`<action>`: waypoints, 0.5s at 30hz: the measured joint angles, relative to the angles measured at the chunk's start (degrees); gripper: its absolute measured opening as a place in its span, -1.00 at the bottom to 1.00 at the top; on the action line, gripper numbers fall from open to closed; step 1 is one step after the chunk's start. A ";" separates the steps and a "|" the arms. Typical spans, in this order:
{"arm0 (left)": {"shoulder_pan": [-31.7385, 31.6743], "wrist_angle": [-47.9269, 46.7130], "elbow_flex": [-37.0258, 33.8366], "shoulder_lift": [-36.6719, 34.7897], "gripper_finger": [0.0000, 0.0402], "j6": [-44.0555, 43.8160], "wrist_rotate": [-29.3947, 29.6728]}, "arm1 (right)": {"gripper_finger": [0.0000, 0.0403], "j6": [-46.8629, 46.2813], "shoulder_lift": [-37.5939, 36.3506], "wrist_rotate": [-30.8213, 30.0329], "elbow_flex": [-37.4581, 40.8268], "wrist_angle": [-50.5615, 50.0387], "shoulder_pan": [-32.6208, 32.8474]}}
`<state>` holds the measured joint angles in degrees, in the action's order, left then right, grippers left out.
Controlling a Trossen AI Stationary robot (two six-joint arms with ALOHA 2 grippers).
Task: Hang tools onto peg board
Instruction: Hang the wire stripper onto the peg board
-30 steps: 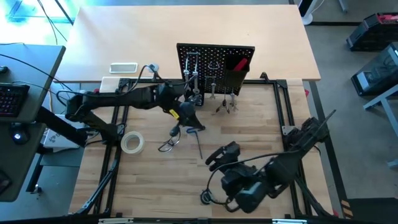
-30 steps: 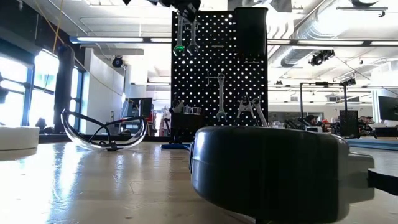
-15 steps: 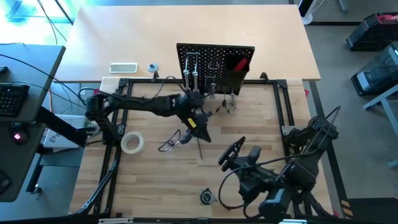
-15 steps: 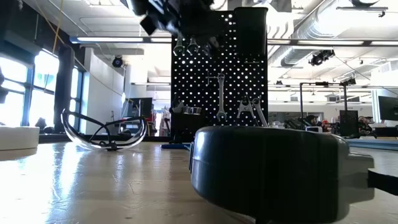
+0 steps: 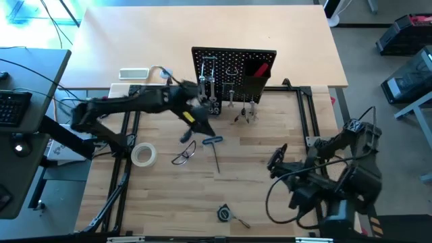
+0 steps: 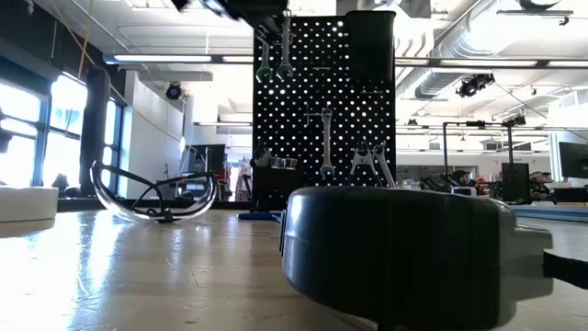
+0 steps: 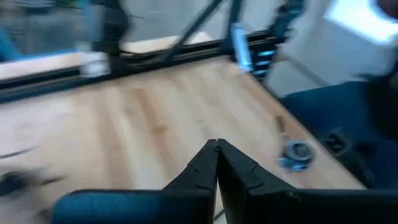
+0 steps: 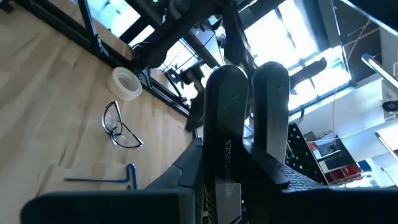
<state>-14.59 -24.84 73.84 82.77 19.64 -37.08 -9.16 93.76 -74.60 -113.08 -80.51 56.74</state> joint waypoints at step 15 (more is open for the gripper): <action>-1.20 -17.76 -3.15 -32.11 -1.00 -3.23 20.01 | -0.69 -17.17 -7.81 -3.75 9.89 -9.49 6.05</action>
<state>-15.79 -42.60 70.69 50.66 16.41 -17.08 -26.34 85.95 -78.35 -103.19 -90.00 62.79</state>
